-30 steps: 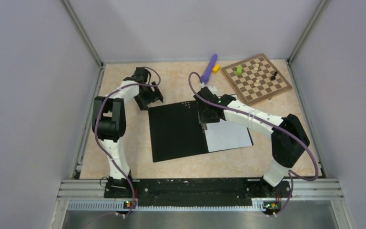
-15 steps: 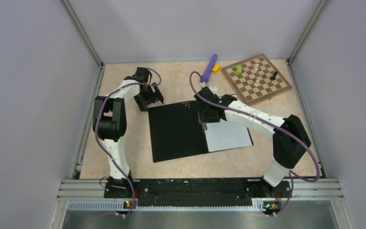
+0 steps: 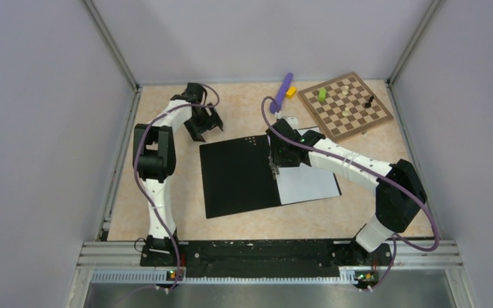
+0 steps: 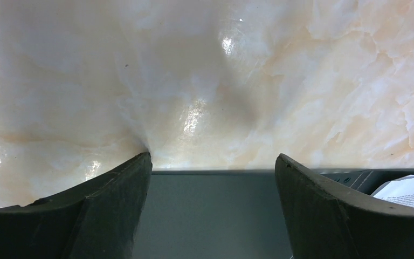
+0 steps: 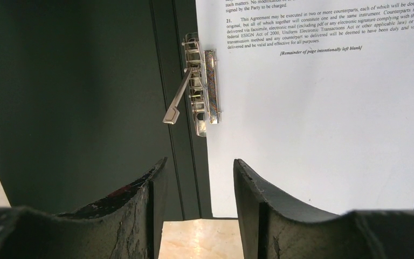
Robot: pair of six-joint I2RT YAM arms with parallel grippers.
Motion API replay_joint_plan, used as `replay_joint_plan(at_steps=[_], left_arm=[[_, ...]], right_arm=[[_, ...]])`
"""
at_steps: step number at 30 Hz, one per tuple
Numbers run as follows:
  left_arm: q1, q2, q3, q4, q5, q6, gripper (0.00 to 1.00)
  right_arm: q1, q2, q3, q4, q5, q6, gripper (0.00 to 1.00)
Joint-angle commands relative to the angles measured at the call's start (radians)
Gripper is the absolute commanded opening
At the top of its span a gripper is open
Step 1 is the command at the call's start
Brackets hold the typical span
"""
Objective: Put the files into the folder
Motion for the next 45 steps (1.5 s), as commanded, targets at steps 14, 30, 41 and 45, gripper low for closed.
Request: replay_joint_plan(at_steps=[14,30,41,45], left_arm=[[-0.058,-0.042,-0.215,0.015,-0.025,-0.006,0.89],[-0.07,-0.395,-0.389,0.013,-0.138,-0.011,0.87],[-0.151,-0.469,-0.624,0.126,0.04,-0.086,0.87],[-0.176,-0.437,-0.664,0.166,0.047,-0.105,0.87]], right_arm=[[0.008,-0.052,-0.004,0.019,0.012,0.015,0.47],[0.027,-0.011,0.052,0.005,0.028,-0.077,0.48],[0.039,0.102,0.118,0.005,0.016,-0.125,0.41],[0.039,0.169,0.181,-0.036,0.023,-0.153,0.39]])
